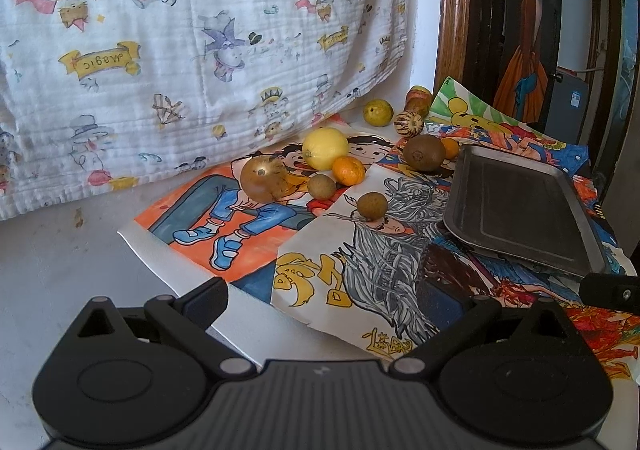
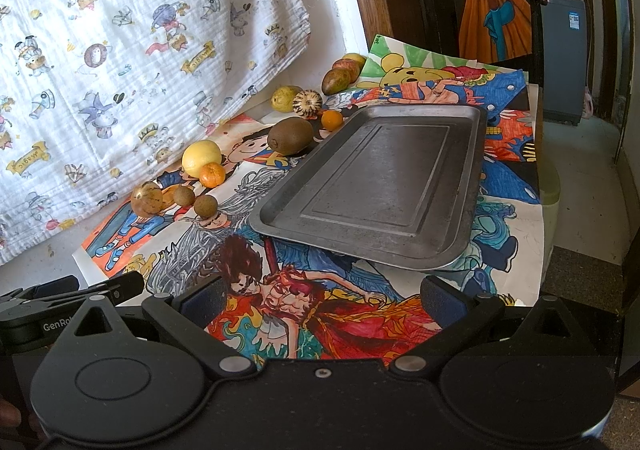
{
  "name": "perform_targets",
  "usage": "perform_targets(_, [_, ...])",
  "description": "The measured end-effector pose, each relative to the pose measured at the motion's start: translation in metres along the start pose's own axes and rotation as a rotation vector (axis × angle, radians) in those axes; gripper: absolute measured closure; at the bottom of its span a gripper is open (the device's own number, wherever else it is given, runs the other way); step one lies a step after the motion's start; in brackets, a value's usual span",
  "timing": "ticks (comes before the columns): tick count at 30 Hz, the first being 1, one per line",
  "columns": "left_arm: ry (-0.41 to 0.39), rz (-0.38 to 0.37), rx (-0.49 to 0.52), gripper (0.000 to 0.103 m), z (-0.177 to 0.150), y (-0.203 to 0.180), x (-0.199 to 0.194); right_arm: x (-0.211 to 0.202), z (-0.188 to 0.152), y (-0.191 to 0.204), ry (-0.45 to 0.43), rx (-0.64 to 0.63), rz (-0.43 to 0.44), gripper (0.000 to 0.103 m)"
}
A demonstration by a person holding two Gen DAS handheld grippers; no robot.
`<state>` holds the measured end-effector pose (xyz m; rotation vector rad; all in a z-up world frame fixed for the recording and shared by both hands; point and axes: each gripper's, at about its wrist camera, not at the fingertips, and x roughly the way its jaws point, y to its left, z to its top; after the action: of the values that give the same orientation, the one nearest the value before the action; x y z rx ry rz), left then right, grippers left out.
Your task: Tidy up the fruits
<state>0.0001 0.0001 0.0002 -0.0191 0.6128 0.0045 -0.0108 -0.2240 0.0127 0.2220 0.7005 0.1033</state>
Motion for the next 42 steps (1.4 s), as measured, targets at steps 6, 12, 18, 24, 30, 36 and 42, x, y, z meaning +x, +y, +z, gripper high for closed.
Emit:
perform_targets(6, [0.001, 0.0, 0.0, 0.0, 0.0, 0.0, 0.0, 0.0, 0.0, 0.0, 0.0, 0.0, 0.0, 0.0])
perform_targets(12, [0.002, 0.0, 0.0, 0.0, 0.0, 0.0, 0.0, 0.001, 0.0, -0.001, 0.0, 0.001, 0.001, 0.0])
perform_targets(18, [0.003, 0.0, 0.0, 0.0, 0.0, 0.0, 0.0, 0.001, 0.0, -0.001, 0.001, 0.001, 0.001, 0.0])
perform_targets(24, [0.005, 0.002, 0.0, 0.0, 0.0, 0.0, 0.0, 0.002, 0.0, -0.002, 0.002, 0.003, 0.004, 0.0])
perform_targets(30, [0.008, 0.007, 0.0, 0.0, -0.007, 0.01, 0.005, 0.006, 0.001, -0.003, 0.009, 0.009, 0.006, 0.0])
perform_targets(36, [0.02, 0.018, 0.0, 0.0, 0.002, 0.013, 0.011, 0.004, 0.008, -0.002, -0.005, -0.001, 0.028, 0.0])
perform_targets(42, [0.045, 0.013, -0.038, 0.0, 0.013, 0.027, 0.016, 0.002, 0.036, 0.005, -0.028, -0.027, 0.098, 0.0])
